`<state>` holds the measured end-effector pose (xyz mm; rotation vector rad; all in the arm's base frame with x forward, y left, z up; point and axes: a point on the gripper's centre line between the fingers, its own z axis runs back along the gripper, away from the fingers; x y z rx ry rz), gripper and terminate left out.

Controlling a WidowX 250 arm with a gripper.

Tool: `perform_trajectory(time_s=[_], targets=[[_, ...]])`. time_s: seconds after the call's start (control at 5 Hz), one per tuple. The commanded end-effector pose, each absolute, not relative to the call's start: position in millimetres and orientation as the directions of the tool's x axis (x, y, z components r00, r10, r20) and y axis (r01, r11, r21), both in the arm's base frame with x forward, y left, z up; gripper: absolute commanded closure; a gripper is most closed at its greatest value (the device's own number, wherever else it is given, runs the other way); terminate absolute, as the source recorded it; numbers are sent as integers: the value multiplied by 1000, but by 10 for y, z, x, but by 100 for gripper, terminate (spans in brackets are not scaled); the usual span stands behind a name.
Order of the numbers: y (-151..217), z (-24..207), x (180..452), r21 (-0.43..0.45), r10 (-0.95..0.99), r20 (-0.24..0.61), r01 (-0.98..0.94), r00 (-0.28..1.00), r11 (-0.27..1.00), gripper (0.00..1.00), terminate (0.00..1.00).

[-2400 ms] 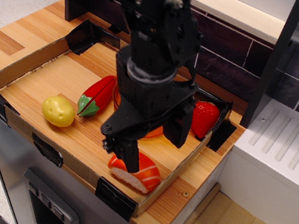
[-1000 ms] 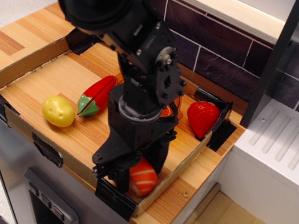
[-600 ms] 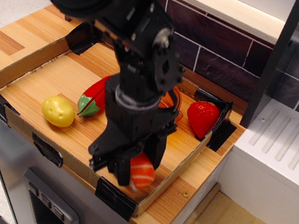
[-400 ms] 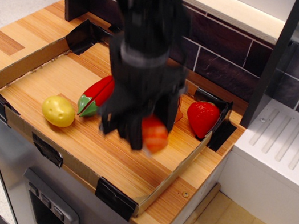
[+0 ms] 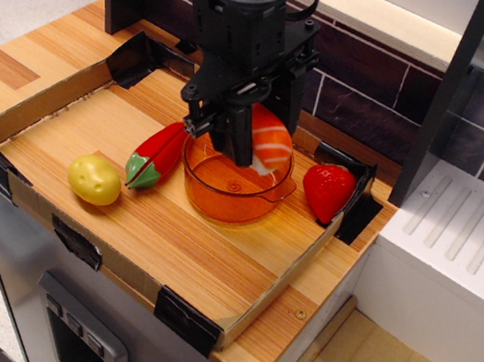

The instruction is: Put sushi in pot

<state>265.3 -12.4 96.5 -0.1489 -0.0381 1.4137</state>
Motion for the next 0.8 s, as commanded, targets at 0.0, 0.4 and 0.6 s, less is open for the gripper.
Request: perform_trajectory(time_s=[0.0, 0.4, 0.6], targets=[[54, 804, 3028, -136, 989, -16, -980, 149, 146, 100, 0], [131, 585, 3120, -116, 987, 32, -981, 155, 158, 100, 0], [146, 505, 3109, -102, 986, 44, -981, 159, 163, 100, 0]])
